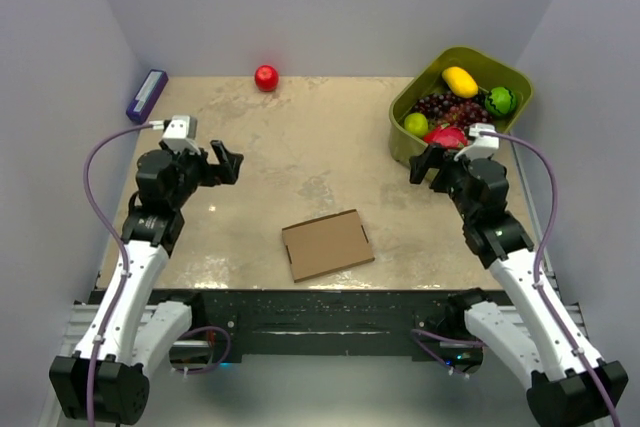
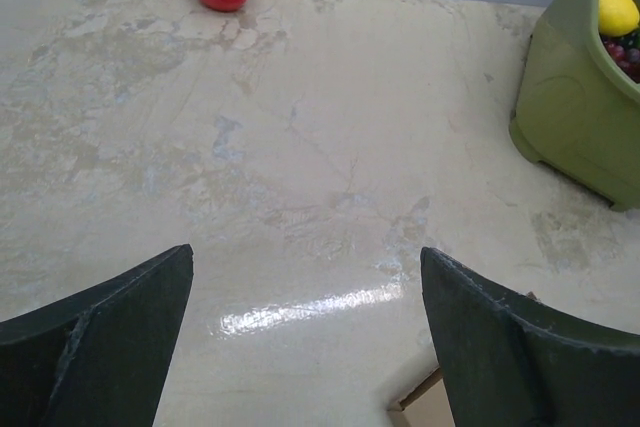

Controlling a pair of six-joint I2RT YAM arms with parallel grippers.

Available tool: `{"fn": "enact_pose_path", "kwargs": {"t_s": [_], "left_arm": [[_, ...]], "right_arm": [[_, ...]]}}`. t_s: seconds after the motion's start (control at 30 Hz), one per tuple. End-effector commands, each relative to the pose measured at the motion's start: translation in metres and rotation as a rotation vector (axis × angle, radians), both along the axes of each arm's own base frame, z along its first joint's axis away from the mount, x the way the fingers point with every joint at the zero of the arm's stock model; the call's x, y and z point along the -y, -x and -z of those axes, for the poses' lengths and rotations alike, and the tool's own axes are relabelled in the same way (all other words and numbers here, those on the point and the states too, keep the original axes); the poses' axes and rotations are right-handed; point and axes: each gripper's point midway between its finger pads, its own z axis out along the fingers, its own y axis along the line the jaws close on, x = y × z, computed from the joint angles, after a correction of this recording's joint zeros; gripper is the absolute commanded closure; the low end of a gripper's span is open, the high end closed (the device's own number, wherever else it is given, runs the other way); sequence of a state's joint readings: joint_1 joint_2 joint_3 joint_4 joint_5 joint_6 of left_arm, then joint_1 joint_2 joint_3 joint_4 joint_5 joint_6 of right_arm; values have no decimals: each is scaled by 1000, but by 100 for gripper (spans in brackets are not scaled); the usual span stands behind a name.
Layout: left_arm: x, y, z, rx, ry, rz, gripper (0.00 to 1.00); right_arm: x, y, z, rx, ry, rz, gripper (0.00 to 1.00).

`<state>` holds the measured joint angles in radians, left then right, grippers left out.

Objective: Fold the paper box

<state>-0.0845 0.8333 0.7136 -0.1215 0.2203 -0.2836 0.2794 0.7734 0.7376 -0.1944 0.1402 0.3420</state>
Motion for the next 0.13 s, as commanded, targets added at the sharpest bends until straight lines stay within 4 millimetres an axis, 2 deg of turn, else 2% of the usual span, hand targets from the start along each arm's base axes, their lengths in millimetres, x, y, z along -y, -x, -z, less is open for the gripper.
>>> {"fn": "enact_pose_path", "kwargs": {"t_s": [0.0, 0.1], "left_arm": [[-5, -2, -10, 35, -17, -18, 0], [-4, -1, -12, 41, -17, -14, 0]], "right_arm": [[6, -4, -15, 51, 22, 21, 1], [8, -3, -15, 54, 23, 29, 1]]}}
